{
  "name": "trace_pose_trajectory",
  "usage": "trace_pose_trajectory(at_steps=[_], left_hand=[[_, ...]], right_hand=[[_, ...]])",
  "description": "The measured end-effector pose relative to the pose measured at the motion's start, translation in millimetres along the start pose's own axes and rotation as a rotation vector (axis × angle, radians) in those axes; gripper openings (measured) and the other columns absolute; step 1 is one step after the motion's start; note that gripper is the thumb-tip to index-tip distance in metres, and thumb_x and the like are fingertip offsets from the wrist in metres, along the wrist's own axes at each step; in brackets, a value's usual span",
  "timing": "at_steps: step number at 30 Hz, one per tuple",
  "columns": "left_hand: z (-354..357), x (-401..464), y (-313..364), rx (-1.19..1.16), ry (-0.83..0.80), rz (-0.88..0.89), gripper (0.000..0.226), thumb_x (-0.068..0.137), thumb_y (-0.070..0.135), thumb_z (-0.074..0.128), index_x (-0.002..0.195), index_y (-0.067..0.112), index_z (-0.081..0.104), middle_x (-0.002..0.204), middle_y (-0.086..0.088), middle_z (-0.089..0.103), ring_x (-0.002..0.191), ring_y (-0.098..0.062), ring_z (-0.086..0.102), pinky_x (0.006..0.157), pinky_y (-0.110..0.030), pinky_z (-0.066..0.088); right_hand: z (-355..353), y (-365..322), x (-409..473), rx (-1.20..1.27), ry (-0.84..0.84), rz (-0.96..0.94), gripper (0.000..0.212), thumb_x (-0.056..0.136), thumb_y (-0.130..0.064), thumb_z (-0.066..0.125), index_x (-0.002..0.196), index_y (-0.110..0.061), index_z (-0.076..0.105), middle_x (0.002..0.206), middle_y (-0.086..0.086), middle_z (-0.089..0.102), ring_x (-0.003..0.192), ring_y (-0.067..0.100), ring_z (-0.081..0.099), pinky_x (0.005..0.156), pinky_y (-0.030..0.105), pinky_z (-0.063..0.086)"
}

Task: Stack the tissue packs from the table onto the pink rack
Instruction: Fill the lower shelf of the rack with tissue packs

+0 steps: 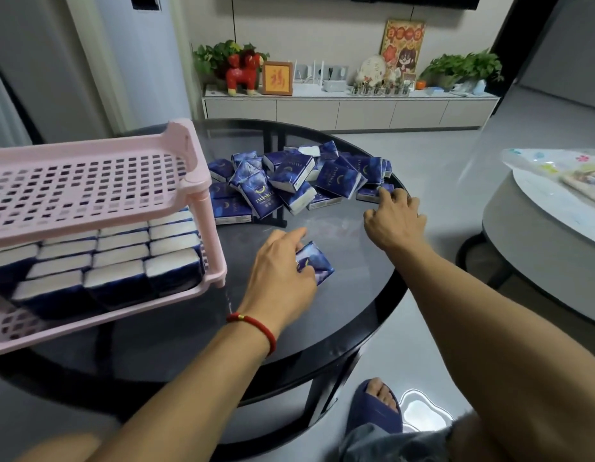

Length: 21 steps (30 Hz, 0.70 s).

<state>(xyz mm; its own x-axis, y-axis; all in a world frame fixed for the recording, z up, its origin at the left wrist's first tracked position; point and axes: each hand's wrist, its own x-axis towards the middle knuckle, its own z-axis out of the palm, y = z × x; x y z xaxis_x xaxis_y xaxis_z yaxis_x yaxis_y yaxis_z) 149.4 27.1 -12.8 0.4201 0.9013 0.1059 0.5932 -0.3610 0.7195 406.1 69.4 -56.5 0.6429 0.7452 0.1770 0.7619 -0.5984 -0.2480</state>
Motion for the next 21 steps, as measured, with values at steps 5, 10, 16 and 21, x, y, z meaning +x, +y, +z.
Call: trace_pose_trajectory(at_steps=[5,10,16,21], left_hand=[[-14,-10,-1,-0.094,-0.041,-0.114,0.057,0.093,0.012,0.061,0.149,0.018,0.051,0.136,-0.004,0.063,0.127,-0.021,0.057,0.099,-0.019,0.036],[-30,-21,-8,-0.16,-0.044,-0.124,0.05,0.09,0.014,0.066,0.139,0.023,0.061,0.12,0.004,0.071,0.108,-0.015,0.065,0.082,-0.012,0.039],[-51,-42,-23,-0.343,-0.102,-0.137,0.047,0.094,0.017,0.07,0.137,0.033,0.058,0.112,0.004,0.067,0.086,-0.017,0.071,0.056,-0.019,0.055],[-73,-61,-32,-0.561,-0.03,-0.179,0.031,0.098,0.008,0.066,0.127,0.02,0.068,0.119,-0.003,0.07,0.057,-0.02,0.068,0.049,-0.032,0.059]], right_hand=[[-8,-7,-20,-0.05,0.068,-0.024,0.032,0.098,-0.023,0.045,0.129,-0.015,0.043,0.132,0.015,0.051,0.121,0.038,0.044,0.094,0.05,0.036],[-37,8,-57,-0.026,-0.051,-0.192,0.036,0.095,-0.033,0.066,0.119,-0.014,0.048,0.123,0.013,0.055,0.107,0.034,0.056,0.088,0.045,0.045],[-102,5,-112,0.381,-0.342,-0.377,0.061,0.079,-0.04,0.086,0.131,-0.021,0.058,0.12,-0.002,0.062,0.092,0.016,0.068,0.073,0.024,0.055],[-131,-27,-165,0.689,-0.551,-0.675,0.052,0.083,-0.021,0.084,0.128,-0.032,0.062,0.131,-0.005,0.053,0.108,0.013,0.065,0.083,0.034,0.063]])
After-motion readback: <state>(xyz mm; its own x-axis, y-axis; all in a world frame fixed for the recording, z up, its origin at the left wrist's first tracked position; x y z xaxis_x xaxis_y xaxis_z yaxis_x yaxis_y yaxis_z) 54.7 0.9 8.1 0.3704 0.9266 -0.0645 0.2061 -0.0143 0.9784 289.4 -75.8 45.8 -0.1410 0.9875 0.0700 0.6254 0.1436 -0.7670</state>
